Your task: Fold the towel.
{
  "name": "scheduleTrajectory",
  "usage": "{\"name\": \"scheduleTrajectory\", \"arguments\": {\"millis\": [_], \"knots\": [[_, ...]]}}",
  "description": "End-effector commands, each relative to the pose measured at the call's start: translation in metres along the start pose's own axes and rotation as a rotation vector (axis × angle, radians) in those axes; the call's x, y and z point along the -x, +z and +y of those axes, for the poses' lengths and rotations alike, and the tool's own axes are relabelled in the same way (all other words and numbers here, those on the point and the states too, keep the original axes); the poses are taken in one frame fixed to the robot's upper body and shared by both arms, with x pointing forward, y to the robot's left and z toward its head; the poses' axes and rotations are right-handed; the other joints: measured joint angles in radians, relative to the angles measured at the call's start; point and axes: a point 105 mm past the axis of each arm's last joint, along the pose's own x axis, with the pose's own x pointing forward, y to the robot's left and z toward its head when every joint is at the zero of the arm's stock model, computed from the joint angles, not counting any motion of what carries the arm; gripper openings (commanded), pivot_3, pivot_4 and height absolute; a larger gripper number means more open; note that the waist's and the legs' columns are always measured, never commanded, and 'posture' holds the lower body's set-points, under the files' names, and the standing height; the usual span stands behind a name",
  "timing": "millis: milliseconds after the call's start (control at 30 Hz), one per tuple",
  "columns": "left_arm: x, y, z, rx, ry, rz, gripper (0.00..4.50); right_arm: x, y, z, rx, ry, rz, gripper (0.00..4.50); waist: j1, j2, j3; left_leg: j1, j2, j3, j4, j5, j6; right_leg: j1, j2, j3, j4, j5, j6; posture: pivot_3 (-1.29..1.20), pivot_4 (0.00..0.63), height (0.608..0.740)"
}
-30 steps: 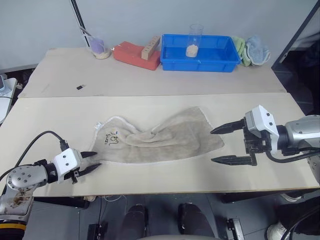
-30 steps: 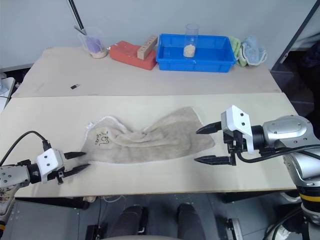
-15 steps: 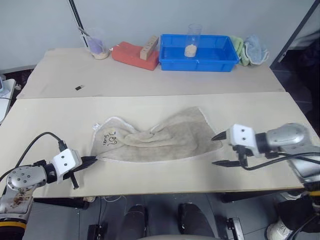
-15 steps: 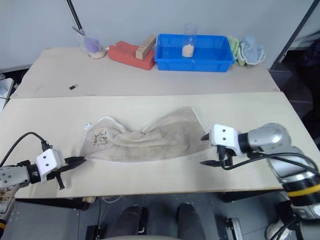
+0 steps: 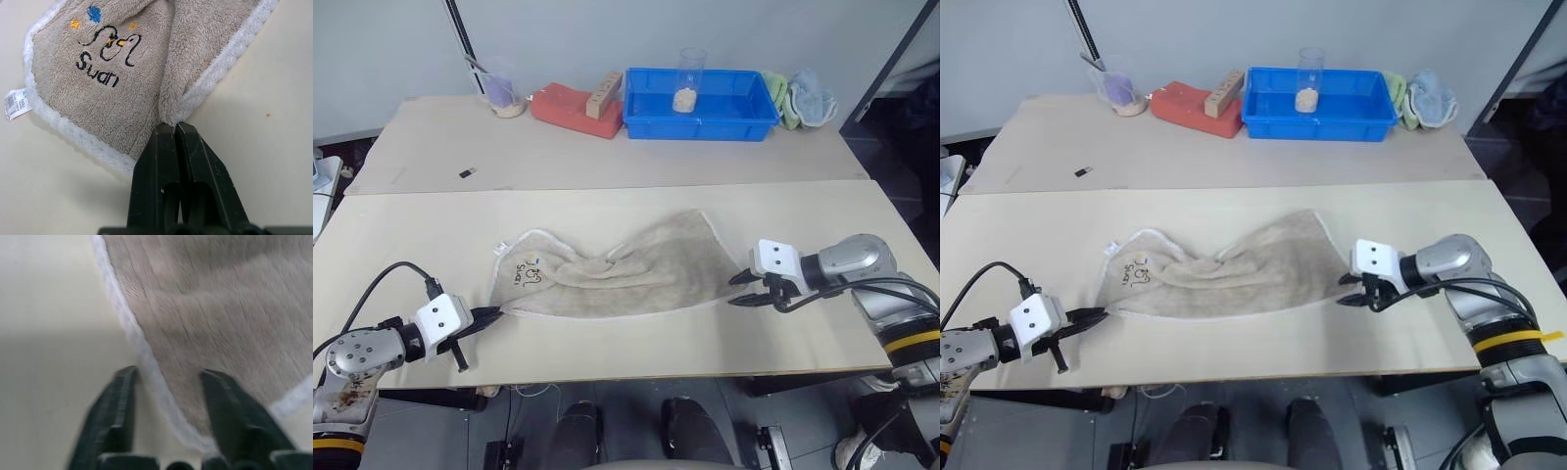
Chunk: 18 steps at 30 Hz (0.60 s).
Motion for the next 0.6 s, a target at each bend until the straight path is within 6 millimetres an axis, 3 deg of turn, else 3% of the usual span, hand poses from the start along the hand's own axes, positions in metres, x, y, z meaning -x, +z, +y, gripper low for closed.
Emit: {"name": "scheduleTrajectory", "arguments": {"millis": [33,100,300,467,600], "knots": [[0.004,-0.009,-0.001,0.015,0.003,0.038,0.00,0.005,-0.018,-0.002,-0.036,-0.008,0.078,0.60,0.000,0.000,0.000,0.000,0.000,0.000,0.000,0.000,0.000,0.000,0.000,0.000,0.000,0.000,0.000,0.00,0.150,0.740],[0.003,-0.008,0.001,0.014,0.004,0.034,0.00,0.006,-0.016,-0.002,-0.042,-0.004,0.062,0.01,0.001,0.000,0.000,0.000,0.000,0.000,0.000,0.000,0.000,0.000,0.000,0.000,0.000,0.000,0.000,0.00,0.150,0.740],[0.005,0.013,0.008,0.115,-0.051,-0.015,0.00,0.028,0.017,-0.005,-0.135,-0.015,-0.100,0.01,0.001,0.000,0.000,-0.003,0.000,0.000,0.000,0.000,0.000,-0.002,0.000,0.000,0.000,0.000,0.000,0.00,0.150,0.740],[-0.005,0.060,0.067,0.241,0.085,-0.189,0.00,0.067,0.044,-0.051,-0.199,-0.238,-0.240,0.01,0.002,0.001,0.002,-0.005,0.000,-0.002,0.002,0.000,0.000,-0.004,0.001,-0.001,0.001,0.001,-0.001,0.00,0.150,0.740],[-0.009,0.116,0.132,0.275,0.200,-0.338,0.00,0.104,0.074,-0.101,-0.165,-0.465,-0.341,0.01,0.000,-0.002,0.003,-0.006,-0.003,-0.003,0.002,0.000,0.000,-0.005,0.002,-0.002,0.000,0.001,-0.001,0.00,0.150,0.740]]}}
